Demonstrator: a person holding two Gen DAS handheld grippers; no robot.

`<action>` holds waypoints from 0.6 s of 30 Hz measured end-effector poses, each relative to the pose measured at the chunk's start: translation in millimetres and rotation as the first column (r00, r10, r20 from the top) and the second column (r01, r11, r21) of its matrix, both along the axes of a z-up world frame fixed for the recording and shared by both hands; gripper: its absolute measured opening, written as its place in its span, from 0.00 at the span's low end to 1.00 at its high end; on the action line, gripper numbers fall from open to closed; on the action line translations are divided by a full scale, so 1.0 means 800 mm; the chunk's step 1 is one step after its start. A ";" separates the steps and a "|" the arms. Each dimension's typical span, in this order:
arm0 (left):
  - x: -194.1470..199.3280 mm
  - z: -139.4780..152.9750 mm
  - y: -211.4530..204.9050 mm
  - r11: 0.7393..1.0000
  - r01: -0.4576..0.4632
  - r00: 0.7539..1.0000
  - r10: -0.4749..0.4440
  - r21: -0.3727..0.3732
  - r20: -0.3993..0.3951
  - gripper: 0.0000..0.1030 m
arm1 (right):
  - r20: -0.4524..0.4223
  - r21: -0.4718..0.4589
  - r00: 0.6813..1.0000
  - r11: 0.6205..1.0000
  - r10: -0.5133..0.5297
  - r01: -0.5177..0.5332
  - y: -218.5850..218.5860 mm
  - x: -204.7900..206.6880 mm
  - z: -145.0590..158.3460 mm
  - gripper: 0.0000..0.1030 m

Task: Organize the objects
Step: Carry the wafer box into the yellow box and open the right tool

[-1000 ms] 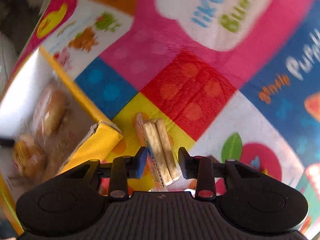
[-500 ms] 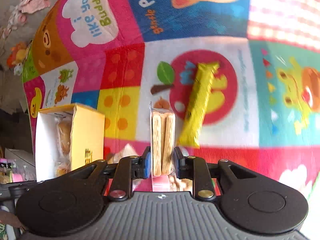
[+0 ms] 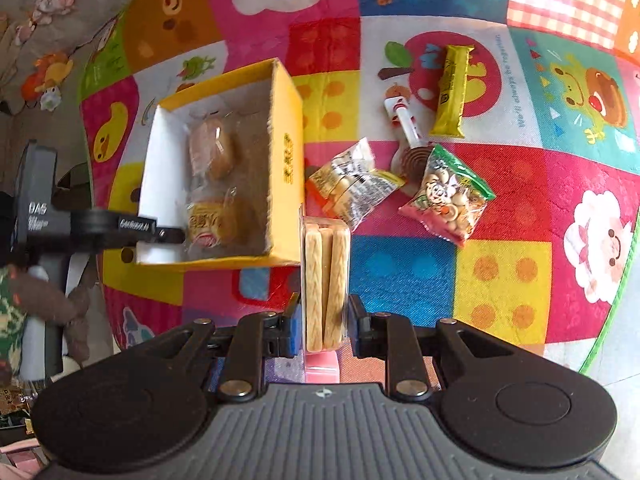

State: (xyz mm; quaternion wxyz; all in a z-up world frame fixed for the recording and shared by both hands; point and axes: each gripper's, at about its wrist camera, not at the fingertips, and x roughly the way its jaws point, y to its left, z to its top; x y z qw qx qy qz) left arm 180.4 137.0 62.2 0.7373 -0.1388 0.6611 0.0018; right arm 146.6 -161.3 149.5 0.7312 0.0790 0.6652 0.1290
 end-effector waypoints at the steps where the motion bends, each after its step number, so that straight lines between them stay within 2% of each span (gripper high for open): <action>1: 0.006 0.001 0.000 1.000 0.009 1.000 -0.009 -0.004 0.011 0.11 | 0.001 -0.006 1.000 1.000 0.004 -0.004 0.008 -0.008 0.004 0.21; 5: 0.022 0.003 -0.007 0.997 0.078 0.996 -0.077 -0.013 0.049 0.11 | -0.004 -0.039 1.000 0.999 0.015 -0.015 0.039 -0.034 0.011 0.21; 8: 0.021 0.000 -0.005 0.995 0.097 0.994 -0.095 -0.030 0.057 0.12 | -0.020 -0.047 1.000 0.999 0.008 -0.009 0.057 -0.052 0.009 0.21; 18: -0.008 -0.001 0.015 0.984 0.163 0.985 -0.158 -0.074 0.067 0.15 | -0.042 -0.040 0.999 0.999 0.008 -0.009 0.118 -0.090 -0.003 0.21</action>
